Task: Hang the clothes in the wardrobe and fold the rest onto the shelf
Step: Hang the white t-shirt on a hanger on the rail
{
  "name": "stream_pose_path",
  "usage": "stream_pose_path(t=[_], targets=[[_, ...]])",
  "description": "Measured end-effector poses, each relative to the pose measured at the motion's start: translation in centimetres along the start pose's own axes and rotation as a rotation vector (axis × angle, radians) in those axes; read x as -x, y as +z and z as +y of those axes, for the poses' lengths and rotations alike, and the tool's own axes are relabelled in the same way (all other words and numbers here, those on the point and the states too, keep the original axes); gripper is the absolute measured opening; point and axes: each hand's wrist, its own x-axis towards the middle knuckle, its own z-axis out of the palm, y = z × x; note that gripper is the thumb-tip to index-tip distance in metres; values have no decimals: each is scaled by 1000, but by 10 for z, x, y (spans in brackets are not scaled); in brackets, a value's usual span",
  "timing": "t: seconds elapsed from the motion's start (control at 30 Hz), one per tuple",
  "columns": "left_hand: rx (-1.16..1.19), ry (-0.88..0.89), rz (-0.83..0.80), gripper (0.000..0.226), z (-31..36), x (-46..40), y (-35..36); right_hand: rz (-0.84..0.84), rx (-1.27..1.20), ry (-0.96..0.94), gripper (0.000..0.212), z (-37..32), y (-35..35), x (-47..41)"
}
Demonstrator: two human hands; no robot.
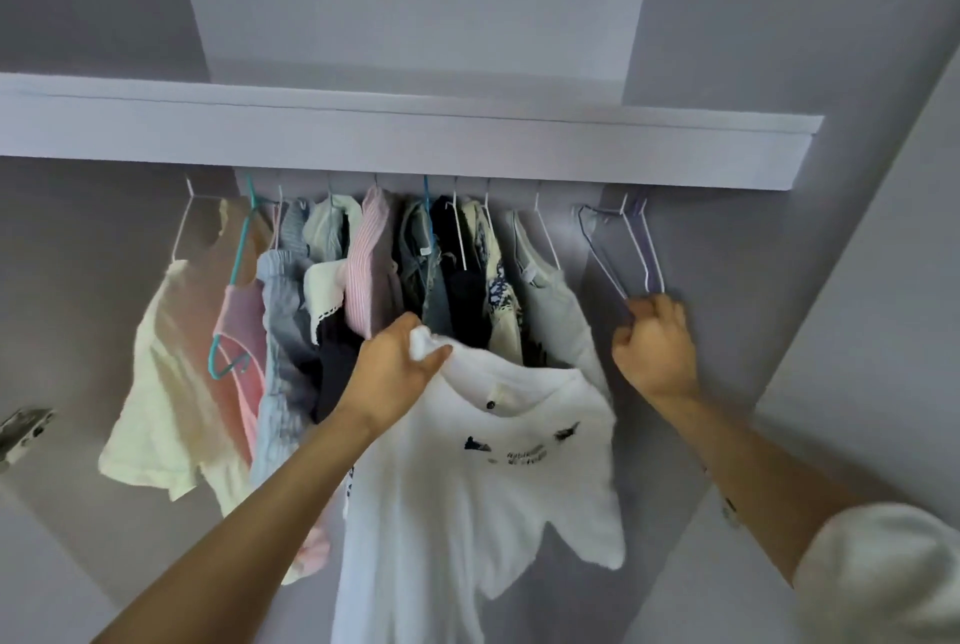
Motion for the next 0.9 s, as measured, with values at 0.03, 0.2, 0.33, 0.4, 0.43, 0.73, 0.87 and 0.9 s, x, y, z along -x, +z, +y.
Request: stream_pose_path(t=[0.03,0.2,0.33,0.4,0.43,0.73,0.87,0.9], targets=[[18,22,16,36,4,-5,5,-46,183,-60,38,7,1,-8],[25,71,63,37,6,-22,12,-105,518,-14,29,8,7,-33],[29,64,79,35,-2,-27,11,-171,355,90,22,2,12,-42],[-1,68,61,32,-4,-26,11,-158,310,128,26,0,12,-44],[-12,72,48,31,-5,-25,11,-140,270,151,27,-2,11,-43],[-329,207,63,31,-11,-7,-22,109,-238,283,34,-35,-2,10],[-389,219,53,28,-31,11,-30,23,-366,364,32,-36,1,75],[-359,195,32,28,-36,18,-29,9,-380,373,31,-36,1,94]])
